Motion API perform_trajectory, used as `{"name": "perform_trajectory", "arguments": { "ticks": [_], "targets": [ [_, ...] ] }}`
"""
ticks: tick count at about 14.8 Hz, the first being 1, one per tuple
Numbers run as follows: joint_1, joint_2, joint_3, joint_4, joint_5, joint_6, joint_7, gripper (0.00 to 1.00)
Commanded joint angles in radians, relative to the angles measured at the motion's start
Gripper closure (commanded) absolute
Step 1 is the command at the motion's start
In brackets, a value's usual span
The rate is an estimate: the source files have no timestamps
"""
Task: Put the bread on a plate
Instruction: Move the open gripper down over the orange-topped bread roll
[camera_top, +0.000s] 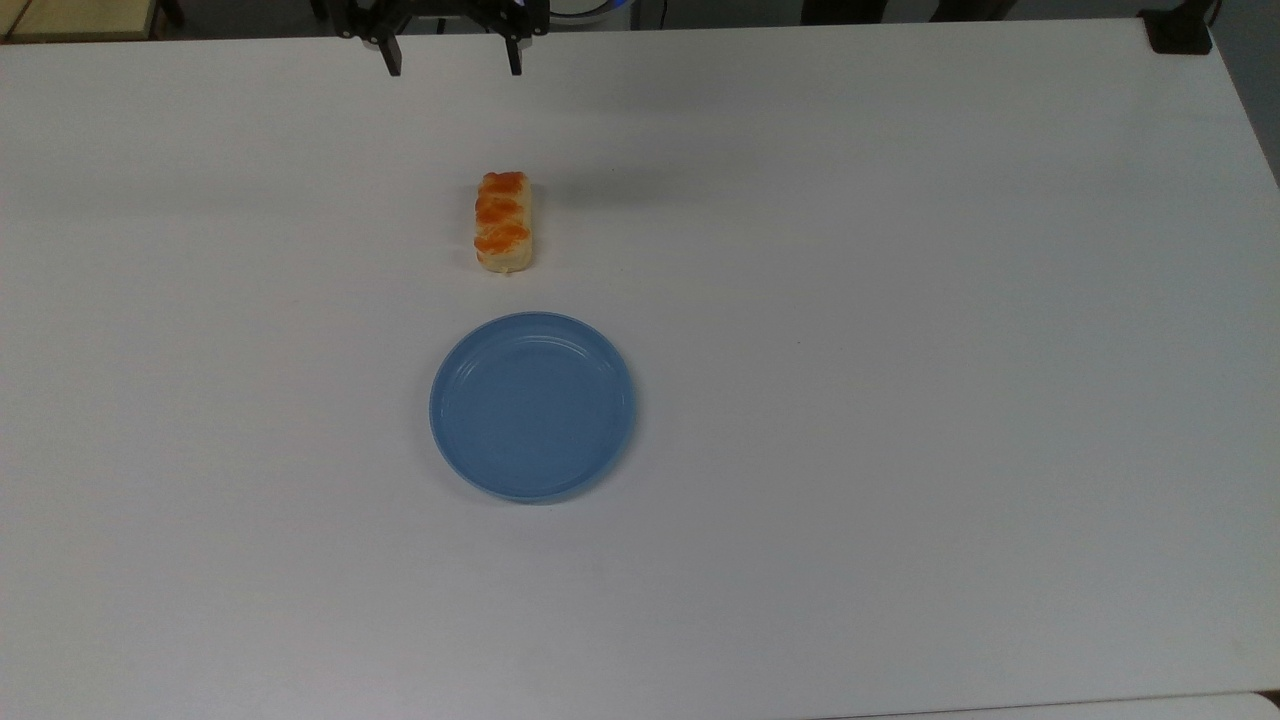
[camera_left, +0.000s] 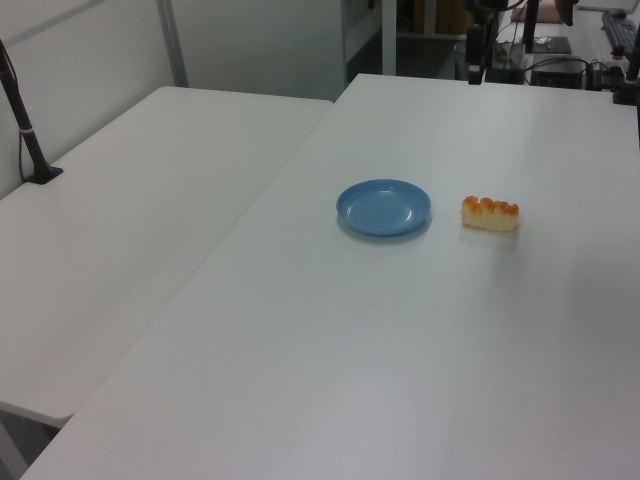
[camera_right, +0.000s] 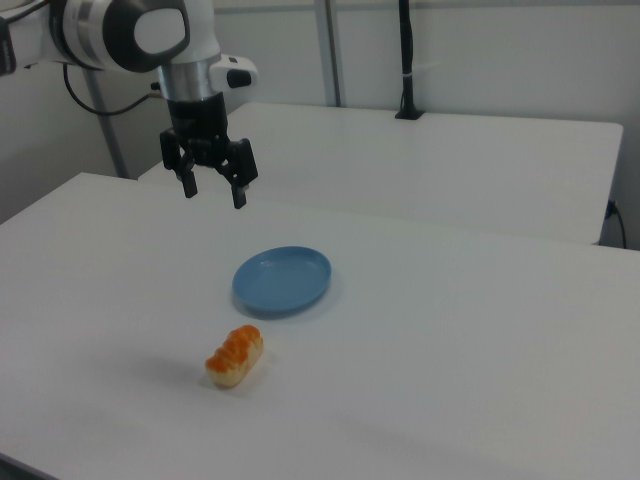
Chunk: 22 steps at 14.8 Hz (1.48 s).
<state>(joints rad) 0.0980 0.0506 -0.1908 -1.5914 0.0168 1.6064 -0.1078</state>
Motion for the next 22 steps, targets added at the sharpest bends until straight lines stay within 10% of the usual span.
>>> {"name": "perform_trajectory", "arguments": {
  "ticks": [1, 12, 22],
  "targets": [
    [0.026, -0.018, -0.001, -0.122, -0.017, 0.072, -0.012, 0.00],
    [0.051, -0.026, -0.001, -0.501, -0.138, 0.460, -0.004, 0.00],
    [0.068, 0.017, -0.001, -0.627, -0.143, 0.635, 0.016, 0.00]
  ]
}}
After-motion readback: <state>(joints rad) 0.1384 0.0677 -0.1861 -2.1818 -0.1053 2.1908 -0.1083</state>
